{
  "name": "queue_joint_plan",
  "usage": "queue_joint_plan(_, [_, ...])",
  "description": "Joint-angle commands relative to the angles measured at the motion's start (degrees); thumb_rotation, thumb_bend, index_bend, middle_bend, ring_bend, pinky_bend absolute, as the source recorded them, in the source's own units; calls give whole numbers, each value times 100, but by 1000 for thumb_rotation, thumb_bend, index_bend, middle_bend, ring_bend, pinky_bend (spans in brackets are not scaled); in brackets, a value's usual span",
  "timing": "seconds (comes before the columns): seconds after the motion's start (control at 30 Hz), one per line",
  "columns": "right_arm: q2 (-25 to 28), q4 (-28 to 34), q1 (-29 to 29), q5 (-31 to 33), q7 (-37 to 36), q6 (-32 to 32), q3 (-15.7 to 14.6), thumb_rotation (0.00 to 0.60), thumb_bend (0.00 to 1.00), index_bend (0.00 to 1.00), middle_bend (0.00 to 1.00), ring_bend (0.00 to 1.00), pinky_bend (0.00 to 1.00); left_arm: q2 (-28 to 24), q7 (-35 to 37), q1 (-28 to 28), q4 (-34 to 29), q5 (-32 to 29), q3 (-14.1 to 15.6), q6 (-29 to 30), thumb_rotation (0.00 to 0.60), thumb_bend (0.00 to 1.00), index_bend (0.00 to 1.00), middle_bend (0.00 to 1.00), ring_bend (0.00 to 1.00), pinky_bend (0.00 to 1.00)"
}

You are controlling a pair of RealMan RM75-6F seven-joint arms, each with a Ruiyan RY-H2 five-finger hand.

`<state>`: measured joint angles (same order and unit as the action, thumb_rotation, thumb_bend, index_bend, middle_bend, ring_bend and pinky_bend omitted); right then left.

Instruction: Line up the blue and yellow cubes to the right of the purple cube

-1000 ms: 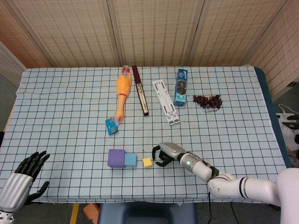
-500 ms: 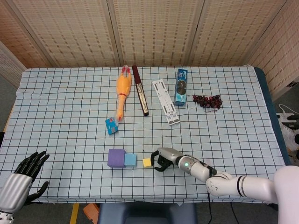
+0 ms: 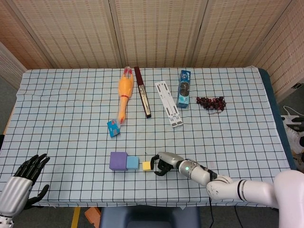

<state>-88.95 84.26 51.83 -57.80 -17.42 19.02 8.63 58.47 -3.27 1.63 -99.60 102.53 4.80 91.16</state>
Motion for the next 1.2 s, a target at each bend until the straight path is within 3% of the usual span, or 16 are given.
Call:
queue_joint_plan(0.03, [-8,-15,-11,-46,-16,-25,4,600,319,463,917,1000,1000,-2,3,-2,2,-1,0,2,600,381,0,0,0,147])
queue_joint_plan(0.73, [162,170,-85,-253,-228,-197,80,600,319,453,917,1000,1000,-3,3,-4,1,10,1,7,600,381,0,0,0,147])
queue_joint_plan(1.2, [141,109,-84,-302,-606,-832,288,600,319,456,917,1000,1000,-2,-1,-1,2,0,-4,-1,600,382,0,0,0,147])
